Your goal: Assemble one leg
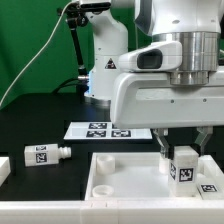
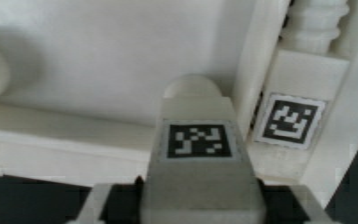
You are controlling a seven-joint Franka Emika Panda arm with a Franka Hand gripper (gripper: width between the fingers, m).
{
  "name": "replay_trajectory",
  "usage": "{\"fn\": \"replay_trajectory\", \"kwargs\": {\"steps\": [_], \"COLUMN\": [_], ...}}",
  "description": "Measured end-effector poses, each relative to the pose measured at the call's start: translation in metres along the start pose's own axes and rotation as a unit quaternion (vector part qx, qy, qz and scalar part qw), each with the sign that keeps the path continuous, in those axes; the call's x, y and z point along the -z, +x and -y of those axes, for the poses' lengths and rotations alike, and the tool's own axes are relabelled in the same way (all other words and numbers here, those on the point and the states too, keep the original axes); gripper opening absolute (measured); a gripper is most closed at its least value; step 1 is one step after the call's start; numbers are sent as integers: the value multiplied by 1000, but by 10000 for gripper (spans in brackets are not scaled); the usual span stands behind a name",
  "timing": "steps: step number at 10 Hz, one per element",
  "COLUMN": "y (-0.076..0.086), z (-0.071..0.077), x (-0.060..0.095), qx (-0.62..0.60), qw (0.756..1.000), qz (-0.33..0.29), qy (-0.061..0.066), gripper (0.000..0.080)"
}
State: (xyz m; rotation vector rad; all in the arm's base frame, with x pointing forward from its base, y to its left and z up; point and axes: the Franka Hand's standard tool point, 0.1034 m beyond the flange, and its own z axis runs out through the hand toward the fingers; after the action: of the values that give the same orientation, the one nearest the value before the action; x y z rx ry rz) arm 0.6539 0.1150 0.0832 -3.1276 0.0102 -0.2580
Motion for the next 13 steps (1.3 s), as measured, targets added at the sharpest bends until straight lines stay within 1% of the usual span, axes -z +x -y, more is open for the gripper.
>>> {"fn": "replay_trajectory", "kwargs": {"steps": [2,4,5,7,8,9,10,11,12,13], "y": [0,-2,-2,-3,-2,-2,-2,-2,-2,-1], "z": [1,2,3,5,4,3,3,3,3,2], "x": [0,0,0,0,0,0,0,0,0,0], "qx": [-109,-236,-307,-449,-481,-503,-529,-514,-500,-482], "qw": [994,972,952,893,877,864,848,857,866,876], "qz": [0,2,2,10,12,17,18,18,18,17], "qy": [0,-2,-2,1,3,9,11,11,12,12], "gripper": [284,284,284,284,284,284,284,284,441,569]}}
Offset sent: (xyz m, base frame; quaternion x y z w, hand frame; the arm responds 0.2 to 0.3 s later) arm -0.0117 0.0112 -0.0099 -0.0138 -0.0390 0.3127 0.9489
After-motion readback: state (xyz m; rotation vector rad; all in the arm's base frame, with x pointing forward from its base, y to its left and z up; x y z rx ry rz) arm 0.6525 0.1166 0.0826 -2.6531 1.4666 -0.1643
